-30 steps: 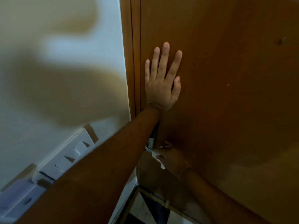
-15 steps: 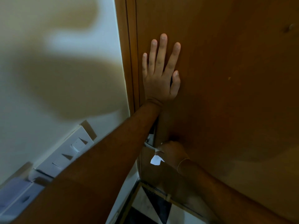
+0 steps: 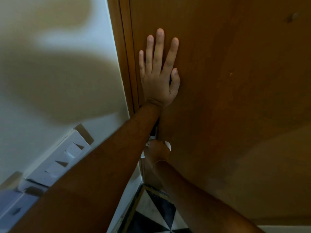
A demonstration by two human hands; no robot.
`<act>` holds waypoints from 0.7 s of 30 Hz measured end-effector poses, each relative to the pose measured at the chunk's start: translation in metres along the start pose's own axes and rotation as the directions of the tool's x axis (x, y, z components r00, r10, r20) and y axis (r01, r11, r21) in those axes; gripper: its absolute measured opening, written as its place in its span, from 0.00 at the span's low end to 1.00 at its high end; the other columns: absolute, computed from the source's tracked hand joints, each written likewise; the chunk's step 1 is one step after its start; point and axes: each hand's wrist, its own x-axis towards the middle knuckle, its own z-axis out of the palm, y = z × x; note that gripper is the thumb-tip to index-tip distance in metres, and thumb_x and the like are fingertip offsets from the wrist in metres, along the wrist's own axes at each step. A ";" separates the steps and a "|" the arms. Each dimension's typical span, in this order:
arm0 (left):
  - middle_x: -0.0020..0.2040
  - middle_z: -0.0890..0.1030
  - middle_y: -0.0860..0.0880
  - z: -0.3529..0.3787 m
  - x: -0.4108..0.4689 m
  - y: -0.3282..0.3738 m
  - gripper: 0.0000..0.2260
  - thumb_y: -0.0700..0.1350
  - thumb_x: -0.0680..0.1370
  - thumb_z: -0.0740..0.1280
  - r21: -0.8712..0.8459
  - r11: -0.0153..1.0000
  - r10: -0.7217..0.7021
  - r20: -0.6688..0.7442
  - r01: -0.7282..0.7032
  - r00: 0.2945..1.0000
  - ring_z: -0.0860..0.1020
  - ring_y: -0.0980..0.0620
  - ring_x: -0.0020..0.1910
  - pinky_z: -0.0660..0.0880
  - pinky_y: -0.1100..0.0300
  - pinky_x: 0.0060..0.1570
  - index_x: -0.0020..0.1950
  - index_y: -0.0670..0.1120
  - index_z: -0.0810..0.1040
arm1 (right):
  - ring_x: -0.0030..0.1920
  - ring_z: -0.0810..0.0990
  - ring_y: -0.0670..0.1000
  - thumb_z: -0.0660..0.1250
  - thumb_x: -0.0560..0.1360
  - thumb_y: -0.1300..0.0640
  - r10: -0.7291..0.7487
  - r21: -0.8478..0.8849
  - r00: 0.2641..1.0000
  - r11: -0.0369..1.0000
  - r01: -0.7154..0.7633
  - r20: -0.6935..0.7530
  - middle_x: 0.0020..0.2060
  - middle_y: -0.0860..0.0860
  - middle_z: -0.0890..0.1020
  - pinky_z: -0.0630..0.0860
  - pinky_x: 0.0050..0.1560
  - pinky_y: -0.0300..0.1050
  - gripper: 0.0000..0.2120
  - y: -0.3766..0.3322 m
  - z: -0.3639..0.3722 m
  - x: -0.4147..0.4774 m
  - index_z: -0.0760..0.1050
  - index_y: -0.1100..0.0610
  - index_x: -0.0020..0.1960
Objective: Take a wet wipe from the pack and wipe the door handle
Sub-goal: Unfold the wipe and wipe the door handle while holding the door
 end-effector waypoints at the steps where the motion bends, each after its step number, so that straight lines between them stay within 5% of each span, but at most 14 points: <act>1: 0.86 0.62 0.38 0.000 -0.002 0.000 0.27 0.57 0.90 0.46 -0.002 1.000 -0.005 0.003 0.005 1.000 0.41 0.55 0.92 0.47 0.40 0.91 0.86 0.47 0.64 | 0.65 0.82 0.58 0.58 0.85 0.48 0.025 0.058 0.999 0.998 -0.027 0.024 0.62 0.55 0.85 0.73 0.71 0.56 0.19 -0.001 -0.001 0.001 0.81 0.58 0.64; 5: 0.86 0.62 0.38 0.001 -0.007 -0.002 0.27 0.57 0.90 0.46 -0.003 1.000 -0.015 0.003 0.015 1.000 0.41 0.54 0.92 0.45 0.41 0.91 0.86 0.48 0.64 | 0.64 0.82 0.52 0.57 0.84 0.39 0.046 0.139 0.996 0.990 -0.034 -0.079 0.58 0.50 0.88 0.64 0.78 0.55 0.23 -0.001 -0.002 0.004 0.83 0.52 0.61; 8: 0.87 0.63 0.38 0.004 -0.008 -0.005 0.26 0.56 0.90 0.48 0.002 1.000 -0.005 -0.003 0.005 1.000 0.43 0.53 0.92 0.46 0.40 0.91 0.87 0.49 0.62 | 0.63 0.82 0.55 0.60 0.80 0.32 -0.099 0.048 0.995 0.994 0.098 0.000 0.58 0.53 0.86 0.70 0.74 0.58 0.27 0.010 -0.003 0.001 0.81 0.52 0.62; 10: 0.87 0.63 0.39 0.006 -0.008 -0.005 0.26 0.56 0.90 0.48 -0.004 1.000 -0.002 -0.006 0.002 1.000 0.43 0.53 0.92 0.47 0.40 0.91 0.87 0.49 0.62 | 0.66 0.81 0.57 0.65 0.80 0.36 -0.188 0.003 0.980 0.982 0.188 0.062 0.62 0.54 0.84 0.73 0.70 0.57 0.24 0.024 -0.002 -0.003 0.78 0.51 0.67; 13: 0.87 0.62 0.39 0.007 -0.008 -0.004 0.26 0.57 0.90 0.47 -0.005 1.000 -0.003 -0.010 0.002 1.000 0.43 0.53 0.93 0.46 0.40 0.91 0.87 0.51 0.61 | 0.60 0.84 0.55 0.64 0.84 0.45 -0.219 -0.065 0.975 0.974 0.216 -0.046 0.56 0.53 0.86 0.77 0.66 0.53 0.13 0.041 0.000 -0.008 0.80 0.50 0.62; 18: 0.87 0.62 0.39 0.006 -0.010 -0.004 0.26 0.56 0.90 0.47 0.002 1.000 -0.005 -0.013 0.005 1.000 0.42 0.53 0.93 0.46 0.41 0.91 0.88 0.52 0.58 | 0.60 0.84 0.59 0.61 0.84 0.43 -0.060 -0.062 0.997 0.996 0.062 0.039 0.58 0.57 0.85 0.78 0.64 0.60 0.18 0.010 -0.006 -0.001 0.80 0.54 0.63; 21: 0.87 0.61 0.39 0.006 -0.012 -0.005 0.29 0.56 0.90 0.47 0.006 1.000 0.010 -0.007 -0.010 1.000 0.42 0.53 0.92 0.45 0.41 0.91 0.92 0.54 0.52 | 0.54 0.86 0.59 0.59 0.85 0.42 0.011 0.081 0.999 0.997 -0.007 -0.050 0.52 0.57 0.87 0.83 0.56 0.58 0.20 -0.008 -0.010 0.005 0.82 0.56 0.58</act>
